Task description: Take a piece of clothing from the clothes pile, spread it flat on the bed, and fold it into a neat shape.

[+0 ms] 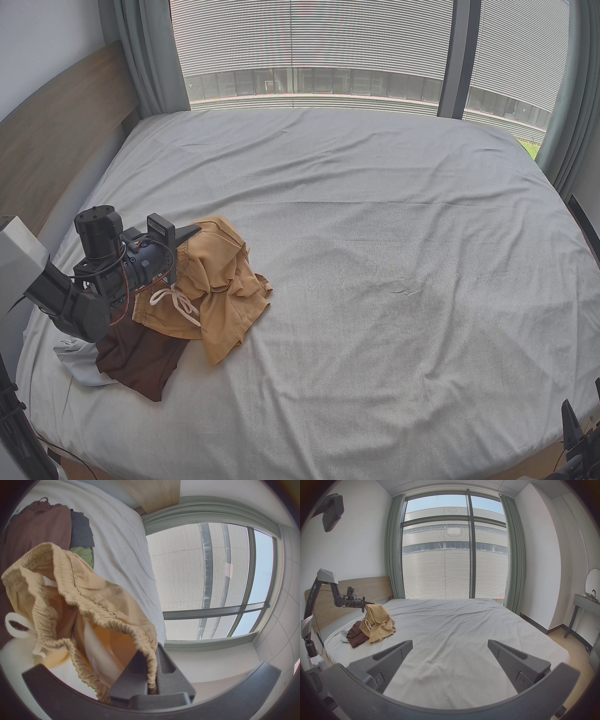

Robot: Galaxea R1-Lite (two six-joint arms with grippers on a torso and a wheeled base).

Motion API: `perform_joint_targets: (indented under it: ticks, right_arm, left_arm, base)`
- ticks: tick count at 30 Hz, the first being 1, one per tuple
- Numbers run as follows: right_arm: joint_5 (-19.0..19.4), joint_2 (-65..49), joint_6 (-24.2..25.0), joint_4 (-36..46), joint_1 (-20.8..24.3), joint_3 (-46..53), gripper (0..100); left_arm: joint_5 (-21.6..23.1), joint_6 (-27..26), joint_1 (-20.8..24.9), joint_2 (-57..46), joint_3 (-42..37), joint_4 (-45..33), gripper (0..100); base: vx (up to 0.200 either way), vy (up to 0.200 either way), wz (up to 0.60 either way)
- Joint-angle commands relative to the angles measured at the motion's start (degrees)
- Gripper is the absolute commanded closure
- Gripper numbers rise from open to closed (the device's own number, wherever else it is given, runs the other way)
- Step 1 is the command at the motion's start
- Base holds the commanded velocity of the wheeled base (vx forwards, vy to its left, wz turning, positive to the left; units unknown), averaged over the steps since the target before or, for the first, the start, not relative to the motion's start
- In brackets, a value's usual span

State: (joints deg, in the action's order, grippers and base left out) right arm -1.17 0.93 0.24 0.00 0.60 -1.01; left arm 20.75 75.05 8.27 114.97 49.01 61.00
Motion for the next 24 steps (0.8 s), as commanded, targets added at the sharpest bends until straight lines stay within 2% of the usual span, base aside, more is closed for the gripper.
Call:
perform_joint_targets:
  ticks: [1, 2, 10, 24]
  right_arm:
    - [-0.06, -0.84, 0.02, 0.0, 0.02, 1.01, 0]
    - [0.03, -0.84, 0.02, 0.0, 0.02, 1.01, 0]
    - [0.03, -0.84, 0.02, 0.0, 0.02, 1.01, 0]
    - [-0.06, -0.84, 0.02, 0.0, 0.02, 1.01, 0]
  left_arm:
    - [-0.01, 1.42, 2.37, -3.44, -1.19, 0.08, 100]
    - [-0.01, 2.47, 4.22, -4.75, -1.9, -0.01, 100]
    - [-0.01, 7.31, 9.66, -9.32, -2.07, -0.18, 100]
    - [-0.62, 9.59, 16.43, -12.14, -1.63, -0.09, 100]
  base:
    - [0.0, 0.0, 0.0]
    - [0.0, 0.0, 0.0]
    - [0.0, 0.0, 0.0]
    - [0.0, 0.0, 0.0]
